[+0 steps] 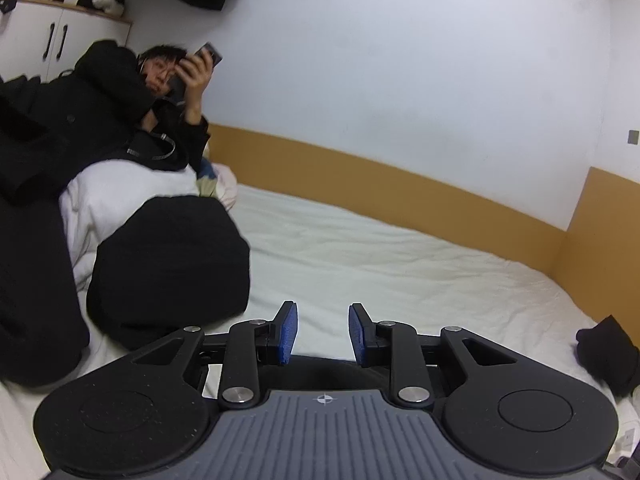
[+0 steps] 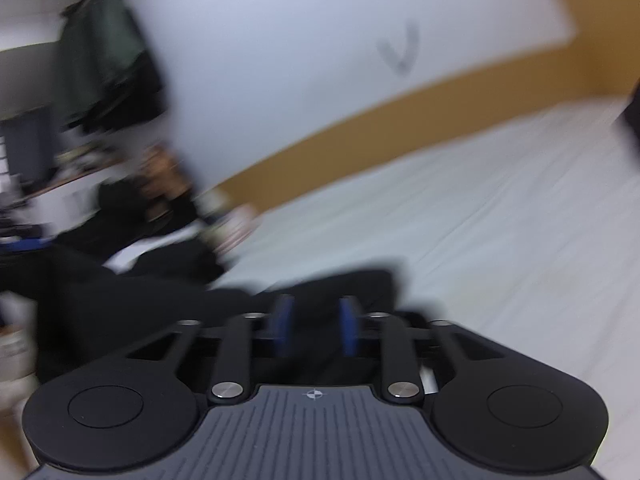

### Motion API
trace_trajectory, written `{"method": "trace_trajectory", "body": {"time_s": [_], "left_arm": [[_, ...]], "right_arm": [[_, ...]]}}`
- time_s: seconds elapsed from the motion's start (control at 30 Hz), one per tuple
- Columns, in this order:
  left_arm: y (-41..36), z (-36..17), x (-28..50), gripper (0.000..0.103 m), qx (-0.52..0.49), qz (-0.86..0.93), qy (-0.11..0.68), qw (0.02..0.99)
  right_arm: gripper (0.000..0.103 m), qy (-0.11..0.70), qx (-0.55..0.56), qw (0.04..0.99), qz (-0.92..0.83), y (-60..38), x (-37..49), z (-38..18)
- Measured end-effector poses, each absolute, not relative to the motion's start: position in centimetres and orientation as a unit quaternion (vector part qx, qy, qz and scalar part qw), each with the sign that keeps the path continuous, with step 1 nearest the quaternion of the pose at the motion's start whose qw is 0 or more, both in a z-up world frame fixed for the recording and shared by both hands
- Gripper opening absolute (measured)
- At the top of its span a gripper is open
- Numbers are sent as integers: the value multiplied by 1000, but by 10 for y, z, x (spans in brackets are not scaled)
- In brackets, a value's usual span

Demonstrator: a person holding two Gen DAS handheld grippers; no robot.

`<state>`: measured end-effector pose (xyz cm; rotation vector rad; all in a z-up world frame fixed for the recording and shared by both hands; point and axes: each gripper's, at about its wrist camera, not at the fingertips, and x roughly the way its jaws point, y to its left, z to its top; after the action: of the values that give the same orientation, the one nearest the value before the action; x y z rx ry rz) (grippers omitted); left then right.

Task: Fold clothes

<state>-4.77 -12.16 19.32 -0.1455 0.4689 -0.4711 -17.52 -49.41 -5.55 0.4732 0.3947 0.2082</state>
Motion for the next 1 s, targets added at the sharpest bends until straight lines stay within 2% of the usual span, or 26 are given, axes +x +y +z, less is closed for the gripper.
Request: {"method": "trace_trajectory", "body": {"time_s": [0.1, 0.17, 0.23, 0.3, 0.43, 0.53, 0.57, 0.63, 0.67, 0.7, 0.77, 0.83, 0.9, 1.0], "left_arm": [[-116, 176, -37, 32, -62, -211, 244, 945], [-117, 161, -33, 38, -55, -214, 277, 935], [-127, 145, -42, 39, -52, -246, 307, 918], [-150, 124, -58, 52, -34, -299, 332, 894], [-204, 70, -92, 52, 29, -380, 357, 853], [-240, 30, -109, 52, 62, -436, 370, 818], [-249, 18, -112, 52, 69, -451, 376, 806], [-263, 3, -118, 52, 90, -458, 376, 801], [-267, -2, -121, 53, 104, -460, 370, 800], [-269, -3, -126, 54, 120, -465, 360, 800], [-275, -2, -130, 57, 149, -473, 345, 797], [-282, 1, -132, 65, 171, -475, 327, 799], [-290, -1, -140, 80, 193, -476, 301, 803], [-305, -5, -150, 79, 234, -474, 267, 806]], "right_arm": [[58, 263, 178, 941, 113, -461, -170, -66], [58, 280, 171, 941, 85, -453, -167, -72], [58, 294, 184, 935, 74, -454, -161, -74], [58, 307, 196, 929, 63, -454, -155, -76], [58, 332, 208, 919, 44, -452, -144, -80], [58, 341, 135, 929, 47, -429, -135, -85], [56, 337, 102, 935, 41, -420, -133, -88], [37, 329, 52, 942, 29, -406, -130, -92], [17, 327, 56, 943, 24, -406, -129, -92], [10, 325, 67, 943, 24, -407, -128, -92], [8, 308, 100, 945, 31, -412, -128, -87], [7, 282, 139, 948, 50, -425, -137, -77], [7, 249, 175, 950, 68, -436, -143, -66], [7, 217, 198, 953, 72, -447, -145, -53]]}}
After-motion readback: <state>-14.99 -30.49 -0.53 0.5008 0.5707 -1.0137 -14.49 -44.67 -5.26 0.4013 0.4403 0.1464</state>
